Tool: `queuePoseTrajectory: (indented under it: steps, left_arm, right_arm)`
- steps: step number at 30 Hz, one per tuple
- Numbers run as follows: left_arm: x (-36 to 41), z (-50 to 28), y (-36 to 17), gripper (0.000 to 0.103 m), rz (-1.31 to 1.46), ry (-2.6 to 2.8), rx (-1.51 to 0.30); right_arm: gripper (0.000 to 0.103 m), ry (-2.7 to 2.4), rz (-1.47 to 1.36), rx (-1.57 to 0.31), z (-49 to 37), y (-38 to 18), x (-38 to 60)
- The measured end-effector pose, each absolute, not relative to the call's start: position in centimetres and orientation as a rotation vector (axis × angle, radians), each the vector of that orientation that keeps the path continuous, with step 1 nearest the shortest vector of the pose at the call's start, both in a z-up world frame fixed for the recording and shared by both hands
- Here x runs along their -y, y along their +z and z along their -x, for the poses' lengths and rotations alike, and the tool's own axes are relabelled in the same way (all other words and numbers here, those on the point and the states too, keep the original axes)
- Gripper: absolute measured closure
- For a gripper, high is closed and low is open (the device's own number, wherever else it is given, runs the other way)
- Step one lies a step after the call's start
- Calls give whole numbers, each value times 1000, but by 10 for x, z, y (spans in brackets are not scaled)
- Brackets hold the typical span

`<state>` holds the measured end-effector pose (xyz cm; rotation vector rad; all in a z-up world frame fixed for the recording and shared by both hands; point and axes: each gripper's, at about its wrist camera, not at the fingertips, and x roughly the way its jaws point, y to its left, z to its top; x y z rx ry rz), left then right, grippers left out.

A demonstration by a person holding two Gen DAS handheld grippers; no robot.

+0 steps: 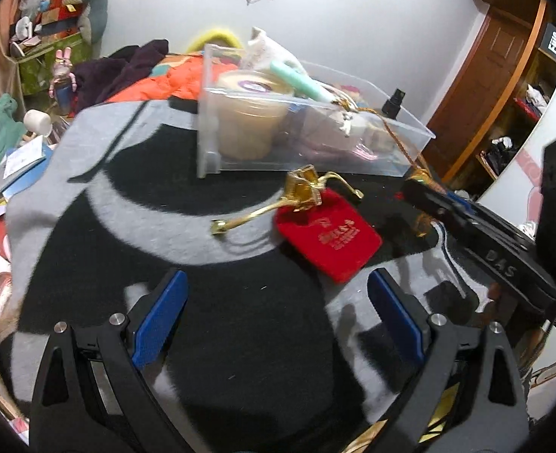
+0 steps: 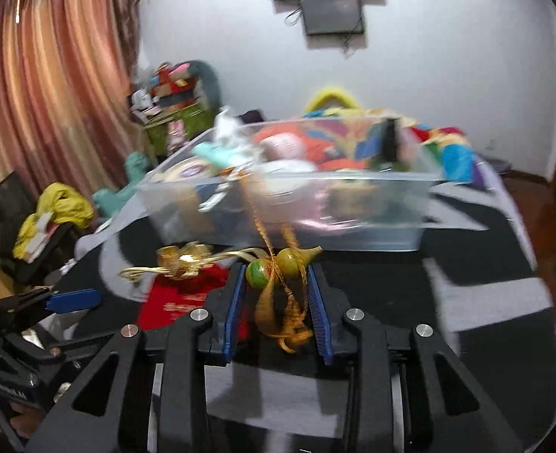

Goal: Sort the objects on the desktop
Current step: 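Grasp the red pouch with the left tool while the right tool grasps the gourd ornament, then carry the red pouch with the left tool while the right tool carries the gourd ornament to the box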

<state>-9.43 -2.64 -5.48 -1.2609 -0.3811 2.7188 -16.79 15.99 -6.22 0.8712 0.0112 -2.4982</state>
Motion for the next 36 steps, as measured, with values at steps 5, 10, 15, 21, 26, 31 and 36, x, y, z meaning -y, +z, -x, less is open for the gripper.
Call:
queuePoseTrajectory:
  steps: [5, 10, 15, 21, 26, 31, 36]
  left_arm:
    - [6, 116, -57, 6, 1343, 2771, 299]
    - [-16, 141, -56, 5, 1371, 2741, 219]
    - [-31, 171, -67, 3, 1462, 2773, 155]
    - [-36, 176, -72, 6, 1421, 2867, 116]
    - [-36, 164, -70, 33, 1372, 2883, 71]
    - [-36, 160, -67, 47, 1359, 2891, 24]
    - [-31, 149, -64, 71, 1303, 2915, -31]
  right_arm:
    - [73, -2512, -875, 50, 173, -61, -182]
    - [73, -2509, -884, 69, 178, -69, -185]
    - [73, -2506, -890, 84, 180, -74, -195]
    - [73, -2511, -877, 106, 181, -74, -204]
    - [73, -2497, -892, 120, 185, -79, -204]
    - [73, -2494, -885, 107, 180, -77, -200]
    - [73, -2506, -857, 86, 174, -72, -198]
